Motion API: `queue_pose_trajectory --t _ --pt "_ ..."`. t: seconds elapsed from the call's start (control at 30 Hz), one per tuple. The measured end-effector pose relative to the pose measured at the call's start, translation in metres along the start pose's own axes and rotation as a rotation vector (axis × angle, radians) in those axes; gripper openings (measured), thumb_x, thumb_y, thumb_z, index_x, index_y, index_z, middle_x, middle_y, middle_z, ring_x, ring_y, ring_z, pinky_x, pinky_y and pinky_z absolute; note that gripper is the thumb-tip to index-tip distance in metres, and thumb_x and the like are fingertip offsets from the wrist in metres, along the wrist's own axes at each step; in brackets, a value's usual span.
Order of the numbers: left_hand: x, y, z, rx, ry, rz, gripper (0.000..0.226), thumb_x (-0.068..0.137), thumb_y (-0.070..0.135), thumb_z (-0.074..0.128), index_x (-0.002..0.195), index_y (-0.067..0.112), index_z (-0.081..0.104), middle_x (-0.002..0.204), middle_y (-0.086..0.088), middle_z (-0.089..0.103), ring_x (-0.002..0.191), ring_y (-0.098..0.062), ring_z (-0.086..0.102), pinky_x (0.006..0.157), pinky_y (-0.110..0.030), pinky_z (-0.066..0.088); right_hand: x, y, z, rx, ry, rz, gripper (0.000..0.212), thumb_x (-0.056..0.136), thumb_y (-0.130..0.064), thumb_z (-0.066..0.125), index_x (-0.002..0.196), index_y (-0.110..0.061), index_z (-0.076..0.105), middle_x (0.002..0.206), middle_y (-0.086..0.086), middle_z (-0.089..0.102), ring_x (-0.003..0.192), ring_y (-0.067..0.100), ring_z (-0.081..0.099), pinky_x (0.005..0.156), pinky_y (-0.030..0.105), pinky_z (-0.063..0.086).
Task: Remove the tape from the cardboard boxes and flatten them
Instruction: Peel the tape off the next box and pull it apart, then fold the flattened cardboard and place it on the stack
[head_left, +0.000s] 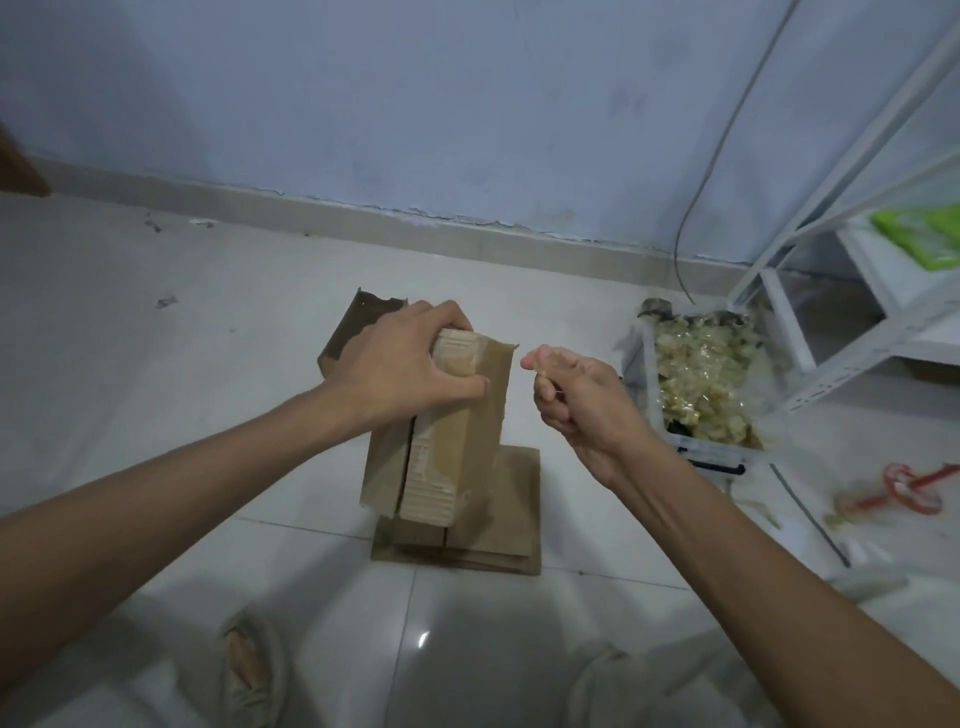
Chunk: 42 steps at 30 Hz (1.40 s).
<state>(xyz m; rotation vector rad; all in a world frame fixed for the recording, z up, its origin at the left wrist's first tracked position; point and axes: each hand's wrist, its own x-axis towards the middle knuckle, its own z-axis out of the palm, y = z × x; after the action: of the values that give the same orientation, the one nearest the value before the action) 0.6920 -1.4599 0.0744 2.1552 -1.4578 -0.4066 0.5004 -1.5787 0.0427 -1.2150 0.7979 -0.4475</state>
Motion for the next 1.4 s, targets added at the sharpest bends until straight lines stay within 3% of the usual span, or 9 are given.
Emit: queue_pose_trajectory --t 0.17,0.33,0.47,0.6,0.77,0.9,1.07,1.27,1.4 --pt "0.031 0.032 0.023 0.038 -0.057 0.06 0.047 0.07 0.072 0.069 0.105 0.044 0.056 0.096 0.016 0.06 0.089 -0.007 0.06 0.075 -0.035 0.053 0.012 -0.032 -0.077 -0.134 0.085 0.062 0.028 0.111 -0.022 0.048 0.126 -0.013 0.069 0.076 0.001 0.055 0.059 0.008 0.048 0.049 0.018 0.038" --pt "0.102 0.089 0.095 0.156 -0.145 0.137 0.046 0.074 0.066 0.07 0.107 0.038 0.057 0.096 0.007 0.06 0.087 -0.019 0.06 0.069 -0.035 0.048 0.037 -0.032 -0.207 -0.729 0.318 0.074 0.027 0.106 -0.016 0.06 0.131 -0.016 0.07 0.088 0.004 0.07 0.064 0.011 0.061 0.052 0.019 0.051" --pt "0.151 0.122 0.174 0.257 -0.25 0.165 0.055 0.072 0.068 0.067 0.113 0.033 0.059 0.099 0.002 0.057 0.091 -0.025 0.058 0.069 -0.035 0.043 0.057 0.019 -0.286 -1.004 0.483 0.206 0.012 0.097 -0.01 0.069 0.091 -0.006 0.079 0.078 0.01 0.077 0.061 0.018 0.073 0.055 0.03 0.058" --pt "0.171 0.127 0.223 0.3 -0.329 0.144 0.053 0.07 0.067 0.068 0.109 0.033 0.056 0.097 0.002 0.053 0.092 -0.026 0.057 0.066 -0.034 0.038 0.079 0.039 -0.313 -1.073 0.442 0.298 0.022 0.098 -0.009 0.064 0.116 -0.007 0.076 0.104 0.01 0.077 0.063 0.017 0.069 0.065 0.03 0.059" --pt "0.176 0.109 0.247 0.273 -0.365 0.104 0.051 0.067 0.065 0.066 0.107 0.036 0.053 0.094 0.005 0.052 0.093 -0.026 0.057 0.068 -0.034 0.042 0.102 0.043 -0.322 -0.987 0.389 0.401 0.032 0.104 -0.008 0.052 0.13 0.002 0.066 0.112 0.02 0.073 0.062 0.016 0.062 0.043 0.021 0.046" --pt "0.174 0.096 0.247 0.244 -0.373 0.067 0.055 0.064 0.067 0.063 0.109 0.035 0.054 0.096 0.005 0.053 0.092 -0.026 0.058 0.07 -0.036 0.046 0.113 0.047 -0.318 -0.938 0.321 0.468 0.034 0.105 -0.007 0.05 0.136 0.001 0.062 0.131 0.024 0.066 0.073 0.024 0.071 0.043 0.022 0.05" --pt "0.165 0.082 0.218 0.228 -0.345 0.026 0.055 0.07 0.066 0.069 0.112 0.033 0.057 0.096 0.005 0.055 0.093 -0.024 0.059 0.069 -0.034 0.045 0.113 0.038 -0.28 -0.974 0.169 0.444 0.034 0.107 -0.016 0.052 0.14 -0.011 0.061 0.124 0.013 0.064 0.083 0.022 0.072 0.062 0.031 0.06" --pt "0.135 0.043 0.13 0.067 -0.316 -0.157 0.07 0.064 0.083 0.069 0.111 0.032 0.059 0.1 0.006 0.065 0.093 -0.018 0.064 0.077 -0.038 0.057 0.084 0.004 -0.149 -0.574 -0.167 0.391 0.06 0.1 -0.065 0.054 0.144 -0.025 0.053 0.13 0.01 0.066 0.114 0.028 0.071 0.088 0.044 0.064" --pt "0.102 0.005 0.063 -0.269 -0.275 -0.341 0.055 0.077 0.052 0.086 0.118 0.025 0.061 0.112 -0.004 0.066 0.091 -0.017 0.066 0.06 -0.03 0.056 0.055 0.007 -0.056 -0.541 -0.228 0.219 0.07 0.095 -0.07 0.059 0.15 -0.029 0.049 0.126 -0.002 0.066 0.112 0.017 0.068 0.094 0.042 0.062"
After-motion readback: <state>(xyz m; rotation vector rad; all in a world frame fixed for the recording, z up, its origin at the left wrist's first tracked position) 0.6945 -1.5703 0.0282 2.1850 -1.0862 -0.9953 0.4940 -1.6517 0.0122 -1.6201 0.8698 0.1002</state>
